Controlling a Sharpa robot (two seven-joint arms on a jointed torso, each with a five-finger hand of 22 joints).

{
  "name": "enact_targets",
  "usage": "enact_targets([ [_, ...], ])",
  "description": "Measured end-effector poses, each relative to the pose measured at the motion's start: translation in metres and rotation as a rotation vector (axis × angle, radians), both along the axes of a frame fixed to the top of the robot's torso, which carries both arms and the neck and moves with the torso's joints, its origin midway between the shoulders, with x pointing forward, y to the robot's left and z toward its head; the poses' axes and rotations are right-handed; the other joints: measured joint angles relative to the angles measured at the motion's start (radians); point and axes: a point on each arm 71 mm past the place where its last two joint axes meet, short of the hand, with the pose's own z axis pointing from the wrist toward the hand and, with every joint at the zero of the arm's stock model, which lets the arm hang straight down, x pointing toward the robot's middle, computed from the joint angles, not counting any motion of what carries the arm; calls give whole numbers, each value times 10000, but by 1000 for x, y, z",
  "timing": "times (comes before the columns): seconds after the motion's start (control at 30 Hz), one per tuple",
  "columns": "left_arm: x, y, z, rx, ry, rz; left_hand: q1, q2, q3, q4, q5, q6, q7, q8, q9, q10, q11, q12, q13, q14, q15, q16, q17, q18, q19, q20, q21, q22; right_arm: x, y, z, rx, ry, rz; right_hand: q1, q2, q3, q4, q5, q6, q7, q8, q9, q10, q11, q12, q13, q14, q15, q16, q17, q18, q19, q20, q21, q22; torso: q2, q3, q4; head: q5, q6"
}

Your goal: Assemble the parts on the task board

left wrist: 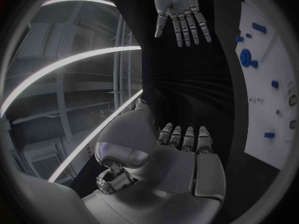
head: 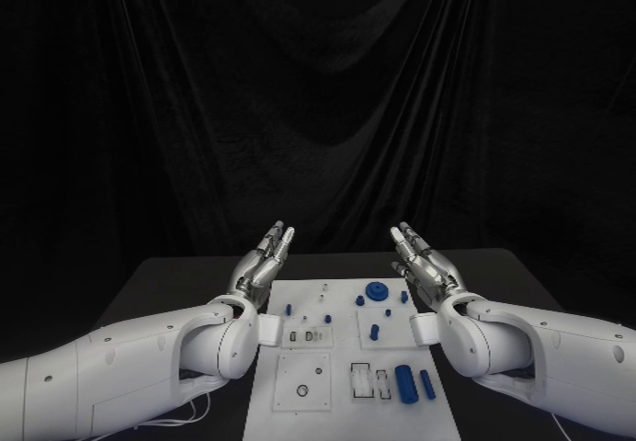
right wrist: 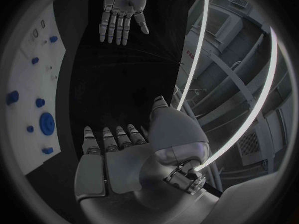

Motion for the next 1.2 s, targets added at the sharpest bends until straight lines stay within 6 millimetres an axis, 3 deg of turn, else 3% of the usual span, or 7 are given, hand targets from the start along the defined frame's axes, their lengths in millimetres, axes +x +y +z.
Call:
enact_targets([
  [0.1, -2, -4, 0, -554, -1, -556, 366, 146, -76, 76, 0, 161, -112, 64, 41, 0, 0, 0, 1, 0, 0, 0, 1, -1, 15, 214, 0, 0, -1, 1, -2, 433, 256, 481, 381, 73, -70, 70, 82, 0, 0, 0, 13, 54, 54, 0, 0, -8, 242, 0, 0, 2, -11, 166, 0, 0, 0, 0, -1, 0, 3],
  [0.23, -4, -8, 0, -1373, 47, -1222, 366, 146, -76, 76, 0, 176, -98, 64, 42, 0, 0, 0, 2, 0, 1, 0, 2, -2, 15, 214, 0, 1, -4, 3, -3, 1052, 576, 1032, 395, 87, -70, 70, 82, 0, 0, 0, 12, 15, 93, 0, 0, -8, 243, 0, 0, 1, -11, 166, 0, 1, -3, 1, -2, 0, 5],
  [0.47, -6, -13, 1, -2424, 191, -1938, 110, 506, -75, 75, -235, 211, -133, 64, 41, 1, 77, 0, 3, 0, 1, 0, 4, -3, 15, 214, 0, 2, -5, 5, -3, 1829, 846, 1571, 395, 87, -69, 69, 81, 21, 21, 0, 20, 43, 193, 0, 0, -16, 304, 0, 0, -1, -12, 237, 0, 1, -4, 1, -2, 0, 6],
  [0.6, 9, 3, -3, -2356, -139, -2013, 112, 504, -75, 75, -235, 211, -134, 64, 41, 3, 80, 0, 4, -1, 2, 0, 5, -4, 16, 213, 0, 2, -1, -5, -3, 1898, 630, 1758, 525, 99, -61, 61, 191, 98, 98, 0, 32, 29, 397, 0, 0, -6, 461, 0, 0, -2, -12, 238, 0, 2, 20, 0, 2, -32, -337],
  [0.77, 9, 12, -4, -2309, -350, -2327, 112, 504, 85, 86, -32, 210, -133, 64, 40, 1, 189, 0, 5, -1, 2, 0, 6, -3, 16, 213, 0, 3, 0, -2, -2, 1949, 409, 2215, 765, 168, 14, -185, 707, 144, 145, 0, 33, 42, 442, 0, 0, -18, 484, 0, 0, -2, -12, 237, 0, 2, 24, -12, 16, -51, -439],
  [1.03, 12, 24, -4, -1632, -813, -2567, 1582, 537, 813, 73, 2409, 361, 18, 64, 50, 0, 256, 0, -1, -1, 2, 0, 7, -4, 16, 213, 0, 4, 3, -5, -1, 1828, 148, 2653, 1374, 355, 245, -834, 1432, 201, 202, 0, 59, 39, 628, 0, 0, 4, 653, 0, 0, -3, -12, 310, 0, 2, 4, -17, 11, 27, -568],
  [1.2, 16, 30, -5, -991, -1174, -2742, 2010, 501, 867, 75, 3014, 479, 135, 64, 66, 1, 325, 0, -3, -1, 2, 0, 6, -3, 16, 213, 0, 4, 4, -13, -1, 1667, -4, 2766, 1695, 402, 301, -1328, 1433, 349, 226, 49, 84, 33, 934, 0, 0, 11, 861, 0, 0, -3, 378, 455, 218, 193, -14, -15, 4, -10, -744],
])
